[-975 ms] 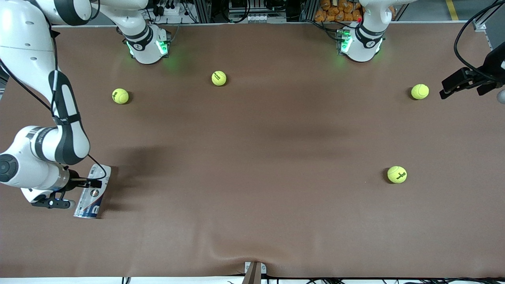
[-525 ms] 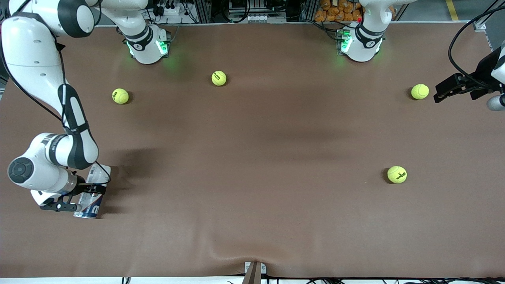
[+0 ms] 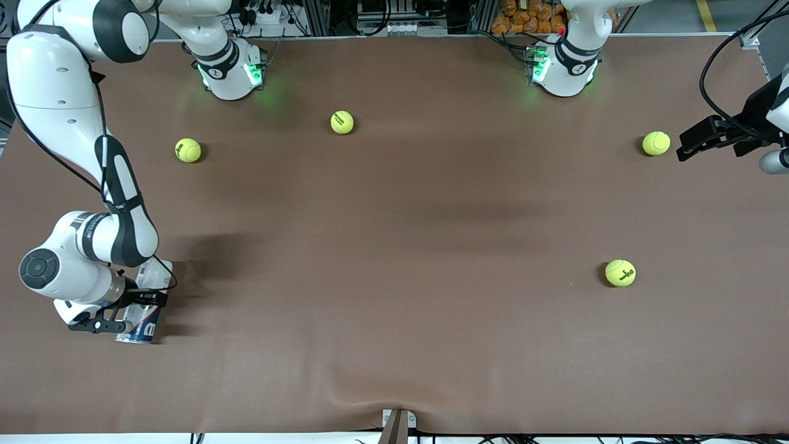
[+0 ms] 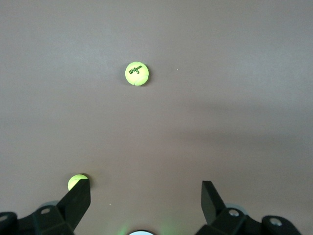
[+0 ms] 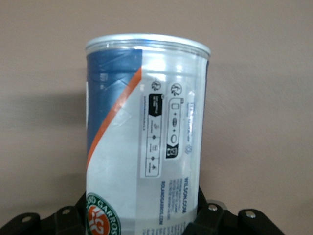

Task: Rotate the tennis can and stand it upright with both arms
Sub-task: 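Close the right gripper around the tennis can's middle, then lift and carry the can toward the table center with the right gripper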

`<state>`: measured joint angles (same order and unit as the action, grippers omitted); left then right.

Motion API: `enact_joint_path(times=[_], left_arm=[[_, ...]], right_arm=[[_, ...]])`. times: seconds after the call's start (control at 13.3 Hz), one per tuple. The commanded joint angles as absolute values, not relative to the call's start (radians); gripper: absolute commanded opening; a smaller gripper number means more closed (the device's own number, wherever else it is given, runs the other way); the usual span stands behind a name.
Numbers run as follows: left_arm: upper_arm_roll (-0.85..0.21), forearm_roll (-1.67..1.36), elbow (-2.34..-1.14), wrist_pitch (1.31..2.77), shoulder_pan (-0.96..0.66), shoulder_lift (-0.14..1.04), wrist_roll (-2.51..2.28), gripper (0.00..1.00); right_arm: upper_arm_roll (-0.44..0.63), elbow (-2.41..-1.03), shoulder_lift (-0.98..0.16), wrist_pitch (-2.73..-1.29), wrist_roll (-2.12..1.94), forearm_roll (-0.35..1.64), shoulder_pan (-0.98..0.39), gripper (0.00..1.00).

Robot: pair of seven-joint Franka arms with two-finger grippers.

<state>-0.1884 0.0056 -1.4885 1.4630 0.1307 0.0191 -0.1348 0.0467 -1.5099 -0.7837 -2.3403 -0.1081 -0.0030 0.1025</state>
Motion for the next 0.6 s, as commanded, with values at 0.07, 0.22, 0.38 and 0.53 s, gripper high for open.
enact_joint_path(times=[0.07,0.22,0.38,0.53], left_arm=[[-0.193,0.009,-1.48,1.468,0.13,0.023,-0.115,1.0],[-0.193,0.009,-1.482,1.468,0.132,0.032,-0.117,1.0],[-0.193,0.008,-1.483,1.467,0.136,0.034,-0.115,1.0],[-0.193,0.0,-1.486,1.466,0.137,0.041,-0.115,1.0]], right_arm=[[-0.09,-1.419,-0.724,-2.174,-0.127,-0.003,0.086,0.79],[-0.188,-1.367,-0.723,-2.093,-0.135,-0.014,0.084,0.79],[-0.273,-1.342,-0.721,-2.069,-0.208,-0.052,0.063,0.79],[-0.313,-1.338,-0.721,-2.074,-0.36,-0.127,0.013,0.79]])
